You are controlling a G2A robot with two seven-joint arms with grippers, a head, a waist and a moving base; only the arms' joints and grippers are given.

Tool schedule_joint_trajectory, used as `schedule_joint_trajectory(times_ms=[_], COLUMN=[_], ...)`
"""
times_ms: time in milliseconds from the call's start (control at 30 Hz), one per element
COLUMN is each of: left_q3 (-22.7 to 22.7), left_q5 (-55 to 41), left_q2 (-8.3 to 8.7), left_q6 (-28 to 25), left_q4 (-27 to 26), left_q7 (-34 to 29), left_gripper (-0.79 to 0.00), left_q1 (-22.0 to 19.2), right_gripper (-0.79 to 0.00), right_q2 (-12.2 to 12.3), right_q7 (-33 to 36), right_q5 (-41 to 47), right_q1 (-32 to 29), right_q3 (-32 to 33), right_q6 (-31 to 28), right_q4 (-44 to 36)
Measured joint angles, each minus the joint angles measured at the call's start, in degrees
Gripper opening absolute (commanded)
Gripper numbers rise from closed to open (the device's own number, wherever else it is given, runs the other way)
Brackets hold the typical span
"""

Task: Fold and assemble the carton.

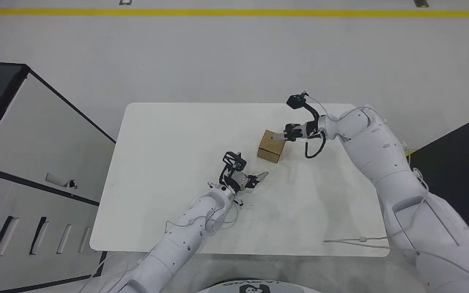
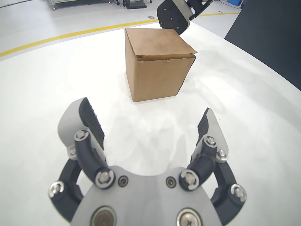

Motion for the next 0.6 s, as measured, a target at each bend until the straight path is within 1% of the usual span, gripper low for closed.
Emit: schedule_joint_trajectory(times_ms=[333, 600], left_q3=[0.00, 0.00], left_q5=[0.00, 0.00], left_q2=[0.00, 0.00], left_q6=[0.00, 0.00], left_q4=[0.00, 0.00], left_q7=[0.00, 0.00], left_gripper=[0.000, 0.000], left_q1=[0.00, 0.00], right_gripper=[0.000, 0.000], right_q2=[-1.01, -1.96], right_q7=[-1.58, 1.47], right_q5=[1.61, 3.36], right_q1=[0.69, 1.57], right_q3=[-1.21, -2.74], right_q6=[-3.13, -4.12], right_q4=[3.41, 5.66])
